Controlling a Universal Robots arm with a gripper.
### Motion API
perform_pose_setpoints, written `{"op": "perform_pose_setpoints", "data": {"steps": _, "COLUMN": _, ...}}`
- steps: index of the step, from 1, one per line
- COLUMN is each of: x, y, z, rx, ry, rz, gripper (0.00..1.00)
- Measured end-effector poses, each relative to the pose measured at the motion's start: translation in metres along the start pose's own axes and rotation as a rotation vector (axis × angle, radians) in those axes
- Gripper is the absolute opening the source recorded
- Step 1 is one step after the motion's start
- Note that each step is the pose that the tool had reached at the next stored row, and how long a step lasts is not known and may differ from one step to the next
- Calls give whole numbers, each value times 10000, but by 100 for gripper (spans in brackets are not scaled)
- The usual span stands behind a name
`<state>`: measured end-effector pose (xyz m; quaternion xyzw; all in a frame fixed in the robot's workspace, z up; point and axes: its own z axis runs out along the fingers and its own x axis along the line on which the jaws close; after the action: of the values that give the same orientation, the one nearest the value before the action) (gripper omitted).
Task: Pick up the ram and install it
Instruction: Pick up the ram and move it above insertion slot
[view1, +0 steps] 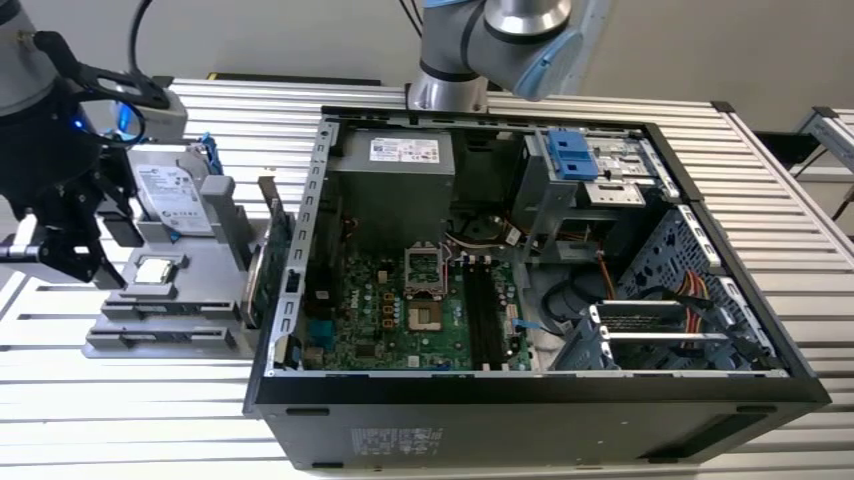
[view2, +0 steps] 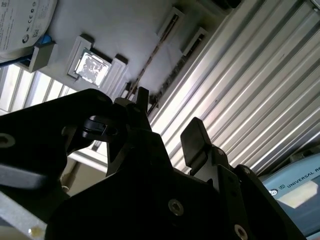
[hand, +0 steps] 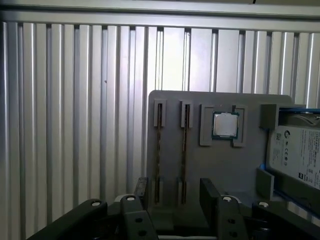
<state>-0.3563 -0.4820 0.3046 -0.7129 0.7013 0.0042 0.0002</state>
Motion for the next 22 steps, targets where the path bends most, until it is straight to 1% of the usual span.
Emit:
{"op": "perform_pose_setpoints", "data": {"steps": 9, "x": -5, "y": 0, "z": 63, "rx": -3, "ry": 95, "rz": 1, "gripper": 100}}
{"op": "perform_pose_setpoints", "data": {"steps": 16, "x": -6, "y": -1, "z": 112, "rx": -3, "ry": 154, "rz": 1, "gripper": 100}}
{"op": "perform_pose_setpoints", "data": {"steps": 22, "x": -7, "y": 0, "z": 130, "rx": -5, "ry": 166, "rz": 1, "gripper": 100}}
